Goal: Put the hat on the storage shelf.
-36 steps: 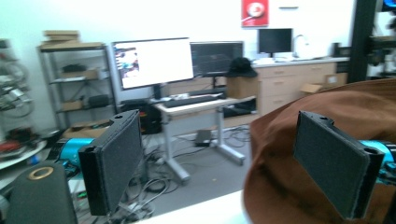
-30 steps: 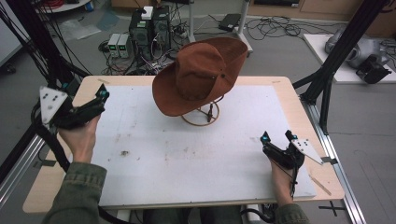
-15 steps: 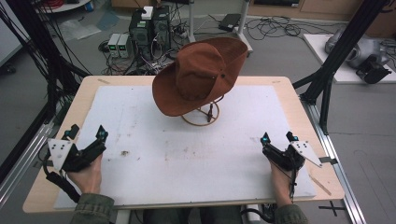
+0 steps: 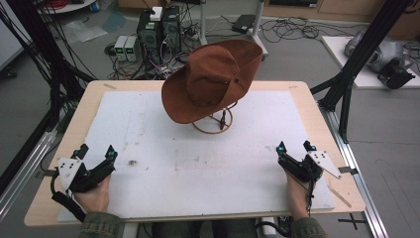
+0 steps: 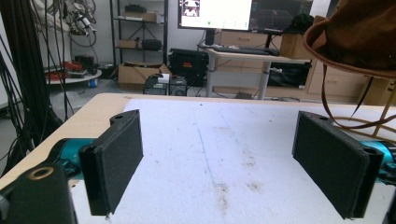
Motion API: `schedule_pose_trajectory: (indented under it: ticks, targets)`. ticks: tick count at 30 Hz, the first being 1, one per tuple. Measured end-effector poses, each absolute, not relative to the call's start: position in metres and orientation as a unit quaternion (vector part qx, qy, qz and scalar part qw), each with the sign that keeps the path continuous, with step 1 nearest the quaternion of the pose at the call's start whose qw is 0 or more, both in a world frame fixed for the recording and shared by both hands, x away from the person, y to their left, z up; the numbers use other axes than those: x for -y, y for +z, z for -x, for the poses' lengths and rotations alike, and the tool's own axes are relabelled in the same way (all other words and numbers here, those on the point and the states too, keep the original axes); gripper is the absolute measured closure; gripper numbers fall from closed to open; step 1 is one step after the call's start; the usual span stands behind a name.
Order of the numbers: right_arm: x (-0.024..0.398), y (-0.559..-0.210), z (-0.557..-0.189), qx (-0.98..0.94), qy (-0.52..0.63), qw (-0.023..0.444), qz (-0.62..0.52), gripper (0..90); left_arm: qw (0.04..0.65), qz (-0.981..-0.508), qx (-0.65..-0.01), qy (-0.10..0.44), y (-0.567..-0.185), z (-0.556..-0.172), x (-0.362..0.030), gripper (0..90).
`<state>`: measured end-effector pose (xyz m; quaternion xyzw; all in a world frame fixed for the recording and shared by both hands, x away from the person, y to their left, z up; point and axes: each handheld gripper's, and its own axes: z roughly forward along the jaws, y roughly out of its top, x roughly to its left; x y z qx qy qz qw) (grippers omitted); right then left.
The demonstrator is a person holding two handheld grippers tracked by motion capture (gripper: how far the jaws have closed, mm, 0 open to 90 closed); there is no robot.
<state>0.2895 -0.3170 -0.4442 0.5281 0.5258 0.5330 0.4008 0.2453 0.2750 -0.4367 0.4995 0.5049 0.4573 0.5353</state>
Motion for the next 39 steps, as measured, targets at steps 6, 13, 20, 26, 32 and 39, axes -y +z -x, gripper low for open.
schedule_pose_trajectory:
  ticks: [6,13,20,26,32,39]
  targets:
    - [0.316,-0.4447,-0.2879,-0.528,0.532,0.401,-0.528,7.8,0.533,-0.501,-0.504,0.46,-0.4392,-0.2477,-0.2745,16.5]
    - [0.3153,-0.4453,-0.2882,-0.527,0.532,0.399,-0.529,7.8,0.532,-0.499,-0.513,0.453,-0.4429,-0.248,-0.2795,16.5]
    - [0.3157,-0.445,-0.2888,-0.519,0.535,0.397,-0.536,7.8,0.535,-0.501,-0.511,0.449,-0.4432,-0.2457,-0.2798,16.5]
    - [0.3154,-0.444,-0.2871,-0.517,0.536,0.395,-0.538,7.8,0.539,-0.5,-0.508,0.448,-0.4418,-0.2436,-0.2783,16.5]
    - [0.3166,-0.4441,-0.2873,-0.515,0.536,0.395,-0.54,7.8,0.541,-0.495,-0.513,0.446,-0.4427,-0.2436,-0.2804,16.5]
    - [0.3171,-0.4443,-0.2879,-0.514,0.536,0.391,-0.544,7.8,0.541,-0.496,-0.517,0.441,-0.4432,-0.2441,-0.2807,16.5]
